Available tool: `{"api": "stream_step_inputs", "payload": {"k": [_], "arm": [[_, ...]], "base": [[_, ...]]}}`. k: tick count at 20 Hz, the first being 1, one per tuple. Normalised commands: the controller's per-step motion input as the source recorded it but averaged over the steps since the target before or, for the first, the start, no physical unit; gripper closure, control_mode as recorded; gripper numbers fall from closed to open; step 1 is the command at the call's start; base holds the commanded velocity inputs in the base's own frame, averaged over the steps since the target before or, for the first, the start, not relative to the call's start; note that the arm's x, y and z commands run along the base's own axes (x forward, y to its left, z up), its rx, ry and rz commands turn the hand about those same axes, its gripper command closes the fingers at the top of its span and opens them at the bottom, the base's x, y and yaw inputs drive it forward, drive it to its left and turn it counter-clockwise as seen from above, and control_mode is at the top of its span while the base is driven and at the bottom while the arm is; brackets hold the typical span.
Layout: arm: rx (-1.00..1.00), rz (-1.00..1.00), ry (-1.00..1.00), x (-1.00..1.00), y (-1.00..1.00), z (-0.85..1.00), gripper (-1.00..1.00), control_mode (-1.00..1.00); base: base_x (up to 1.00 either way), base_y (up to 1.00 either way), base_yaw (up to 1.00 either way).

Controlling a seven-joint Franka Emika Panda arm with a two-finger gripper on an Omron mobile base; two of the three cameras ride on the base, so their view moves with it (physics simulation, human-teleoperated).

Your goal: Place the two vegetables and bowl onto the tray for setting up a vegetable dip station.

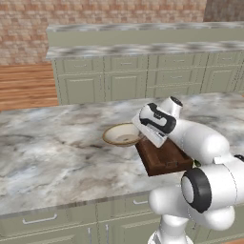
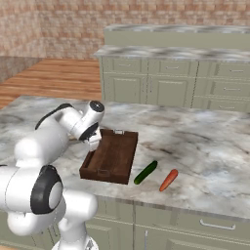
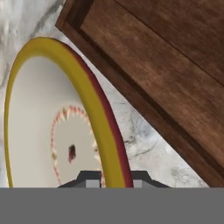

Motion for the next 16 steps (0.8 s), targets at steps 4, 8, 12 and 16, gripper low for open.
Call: {"api": "stream_step_inputs", "payload": {"k": [4,8,12,16], "arm": [[0.03,0.05,0.0,-0.05,-0.3,0.24,1.0,-1.0],[0.04,0.05,0.0,-0.07,-0.34,0.17,1.0,-1.0],[0.05,0.07,0.0,-0.04,-0.4,0.07,1.0,-1.0],[0.06,0.08,0.0,0.0,-0.42,0.0,1.0,-1.0]], "base": [[0.0,0.0,0.0],[0.0,0.0,0.0],[0.0,0.0,0.0],[0.0,0.0,0.0]]}}
